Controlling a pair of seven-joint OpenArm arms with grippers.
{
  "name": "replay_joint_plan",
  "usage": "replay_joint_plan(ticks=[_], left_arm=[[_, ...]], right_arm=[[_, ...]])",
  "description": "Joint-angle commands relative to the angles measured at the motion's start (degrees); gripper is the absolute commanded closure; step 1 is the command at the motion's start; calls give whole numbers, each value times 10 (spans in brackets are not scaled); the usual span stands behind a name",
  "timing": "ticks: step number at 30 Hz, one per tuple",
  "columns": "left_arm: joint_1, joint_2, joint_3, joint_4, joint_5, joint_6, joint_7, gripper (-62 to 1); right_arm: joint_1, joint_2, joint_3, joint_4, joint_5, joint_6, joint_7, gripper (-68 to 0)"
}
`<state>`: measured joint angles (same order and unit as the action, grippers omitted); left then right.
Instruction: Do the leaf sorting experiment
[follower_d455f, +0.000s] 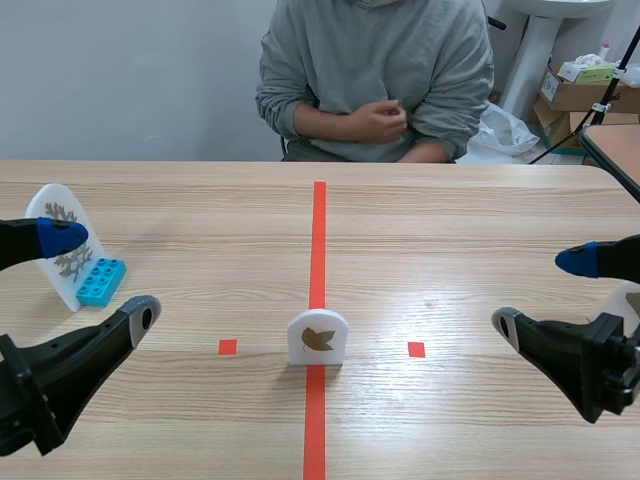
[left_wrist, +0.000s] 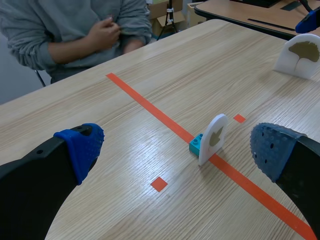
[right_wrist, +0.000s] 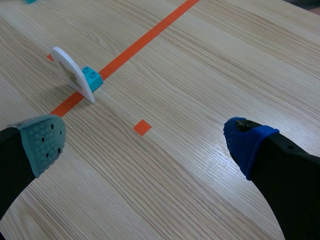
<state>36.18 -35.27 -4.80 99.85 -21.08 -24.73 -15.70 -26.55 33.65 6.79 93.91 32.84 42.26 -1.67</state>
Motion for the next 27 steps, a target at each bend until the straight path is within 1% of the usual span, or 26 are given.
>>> replay_joint_plan(ticks=[1,4,7,12,17,20,22,27], left_arm=[[-2,0,2,7,-6,-3,-12,-623],[-2,0,2,7,-6,-3,-12,-623],[-2,0,2,7,-6,-3,-12,-623],[-2,0,2,7,-6,-3,-12,-623],[-2,2,2,7,-6,-3,-12,-623],[-2,2,2,7,-6,-3,-12,-623],[-2,2,2,7,-6,-3,-12,-623],[-2,3,2,7,-6,-3,-12,-623]], right_arm=[[7,3,3,11,9,5,1,-679],[10,3,3,11,8,5,-20,-679],[31,5,0,11,-7,5,-64,-679],[93,39,-49,11,-20,5,-96,-679],[157,61,-124,11,-71,5,-96,-679],[189,62,-174,7,-108,5,-95,-679],[211,61,-210,-2,-124,5,-92,-679],[264,55,-284,-39,-177,5,-62,-679]])
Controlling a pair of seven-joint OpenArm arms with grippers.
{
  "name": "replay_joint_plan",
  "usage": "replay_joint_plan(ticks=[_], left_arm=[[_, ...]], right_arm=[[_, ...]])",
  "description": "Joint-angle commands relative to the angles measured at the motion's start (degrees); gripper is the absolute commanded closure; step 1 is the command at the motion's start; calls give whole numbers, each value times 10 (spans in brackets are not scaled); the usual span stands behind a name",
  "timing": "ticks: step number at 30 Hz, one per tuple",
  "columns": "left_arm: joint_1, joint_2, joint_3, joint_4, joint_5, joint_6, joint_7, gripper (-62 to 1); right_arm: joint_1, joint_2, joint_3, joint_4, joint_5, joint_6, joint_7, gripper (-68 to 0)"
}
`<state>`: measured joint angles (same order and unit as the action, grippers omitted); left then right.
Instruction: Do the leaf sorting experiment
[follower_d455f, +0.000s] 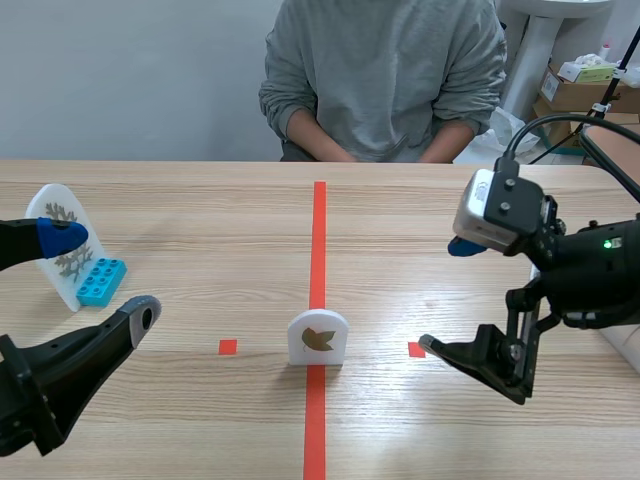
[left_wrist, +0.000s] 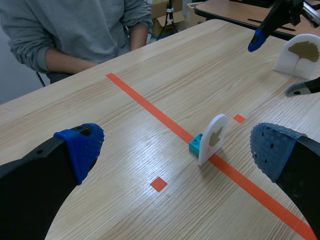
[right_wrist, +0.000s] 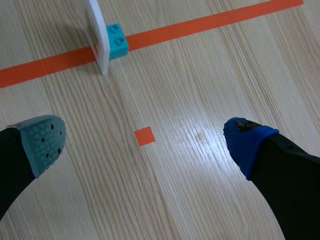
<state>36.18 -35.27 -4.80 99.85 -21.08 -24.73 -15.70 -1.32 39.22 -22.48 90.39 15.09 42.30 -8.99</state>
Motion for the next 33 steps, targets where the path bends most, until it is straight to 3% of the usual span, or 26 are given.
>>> replay_joint_plan(ticks=[1,9,20,33], left_arm=[[-2,3,2,7,-6,-3,-12,-623],[-2,-1,2,7,-6,-3,-12,-623],[-2,0,2,7,-6,-3,-12,-623],[-2,0,2,7,-6,-3,-12,-623]], right_arm=[[22,-4,-2,-13,-8,4,17,-679],[106,-39,-71,-82,-62,4,71,-679],[202,-109,-207,-185,-128,4,110,-679],[205,-189,-238,-263,-164,2,141,-679]])
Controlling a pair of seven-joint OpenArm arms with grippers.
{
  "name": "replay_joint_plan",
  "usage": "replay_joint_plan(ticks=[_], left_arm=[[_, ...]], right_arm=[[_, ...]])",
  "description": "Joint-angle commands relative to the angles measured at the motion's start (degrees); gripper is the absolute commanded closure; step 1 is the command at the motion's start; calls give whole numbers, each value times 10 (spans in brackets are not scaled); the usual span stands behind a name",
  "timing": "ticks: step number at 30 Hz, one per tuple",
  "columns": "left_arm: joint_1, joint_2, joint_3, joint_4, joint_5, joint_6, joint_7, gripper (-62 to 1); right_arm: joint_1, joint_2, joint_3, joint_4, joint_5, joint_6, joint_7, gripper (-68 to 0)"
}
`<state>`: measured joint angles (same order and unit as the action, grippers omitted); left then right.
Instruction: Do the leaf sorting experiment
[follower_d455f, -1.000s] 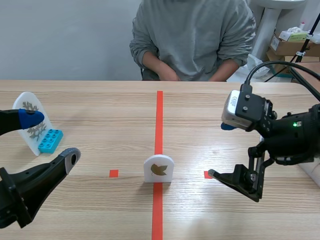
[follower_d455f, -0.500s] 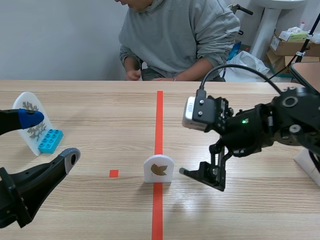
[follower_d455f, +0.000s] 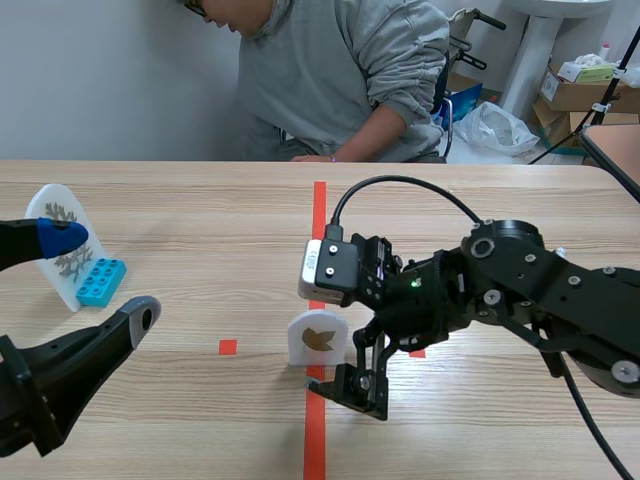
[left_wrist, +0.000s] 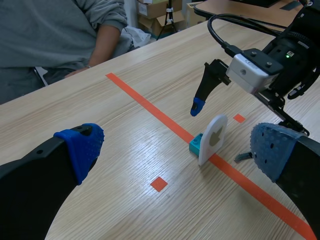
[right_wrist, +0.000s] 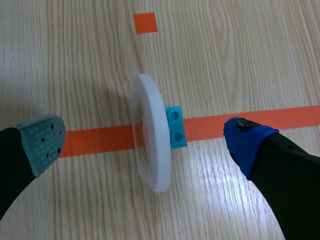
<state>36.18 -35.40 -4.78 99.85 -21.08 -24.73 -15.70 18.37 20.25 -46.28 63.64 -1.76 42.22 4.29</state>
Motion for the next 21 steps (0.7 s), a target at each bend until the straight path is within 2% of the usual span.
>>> replay_joint_plan(ticks=[1,3,21], left_arm=[[-2,2,2,7,-6,-3,-12,-623],[-2,2,2,7,-6,-3,-12,-623],[-2,2,2,7,-6,-3,-14,-623]], right_arm=[[8,-3,-2,0,5,2,9,-679],[8,-9,-3,-10,5,-7,11,-679],[3,-12,-3,-15,5,-6,7,-677]])
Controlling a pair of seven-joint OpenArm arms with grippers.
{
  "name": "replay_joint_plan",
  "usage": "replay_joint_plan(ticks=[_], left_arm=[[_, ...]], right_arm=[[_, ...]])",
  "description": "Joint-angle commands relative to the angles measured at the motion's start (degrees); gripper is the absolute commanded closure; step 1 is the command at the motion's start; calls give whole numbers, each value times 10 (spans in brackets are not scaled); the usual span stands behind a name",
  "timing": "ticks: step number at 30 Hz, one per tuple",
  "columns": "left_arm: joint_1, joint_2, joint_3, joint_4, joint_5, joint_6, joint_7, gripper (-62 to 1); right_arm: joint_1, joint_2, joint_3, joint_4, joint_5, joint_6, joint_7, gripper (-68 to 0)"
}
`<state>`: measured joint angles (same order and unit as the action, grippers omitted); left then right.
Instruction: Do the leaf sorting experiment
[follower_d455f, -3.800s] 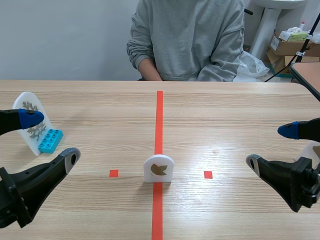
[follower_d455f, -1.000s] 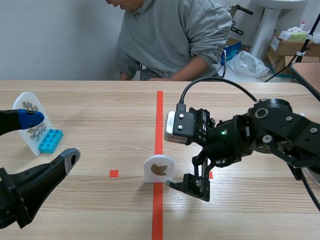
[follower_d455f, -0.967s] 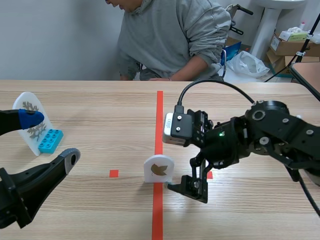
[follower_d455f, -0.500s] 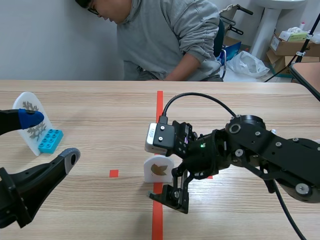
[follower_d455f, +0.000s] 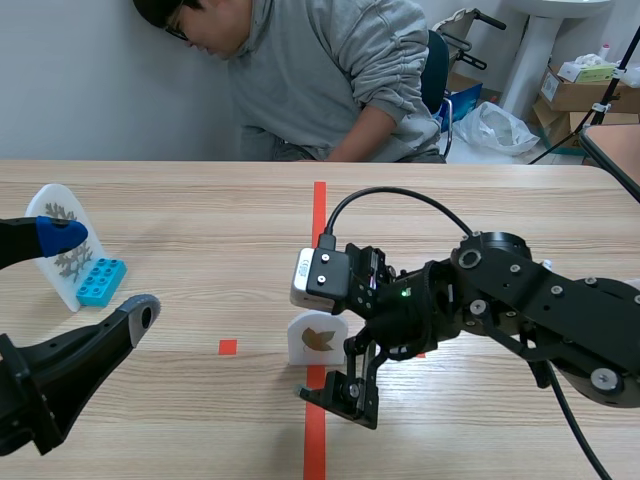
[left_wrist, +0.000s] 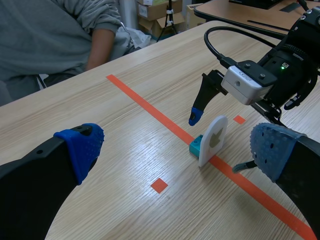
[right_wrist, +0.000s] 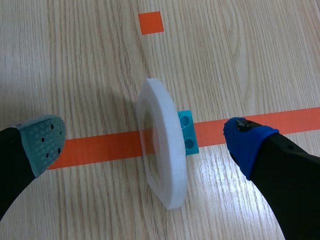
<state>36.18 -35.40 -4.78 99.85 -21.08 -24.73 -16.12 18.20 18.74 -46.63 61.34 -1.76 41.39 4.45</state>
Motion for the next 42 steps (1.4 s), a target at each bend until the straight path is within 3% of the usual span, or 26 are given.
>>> replay_joint_plan(ticks=[1,3,9,20,35,42], left_arm=[[-2,2,2,7,-6,-3,-10,-623],[-2,2,2,7,-6,-3,-10,-623],[-2,2,2,7,-6,-3,-10,-623],[-2,2,2,7,-6,-3,-10,-623],[-2,1,2,7,-6,-3,-9,-623],[-2,1,2,7,-6,-3,-9,-623]], right_arm=[[5,3,1,8,5,2,6,-669],[5,3,1,8,5,2,5,-604],[5,3,1,8,5,2,4,-310],[5,3,1,8,5,0,4,-18],[5,3,18,15,12,3,1,-7],[-2,5,69,17,94,3,-22,-7]])
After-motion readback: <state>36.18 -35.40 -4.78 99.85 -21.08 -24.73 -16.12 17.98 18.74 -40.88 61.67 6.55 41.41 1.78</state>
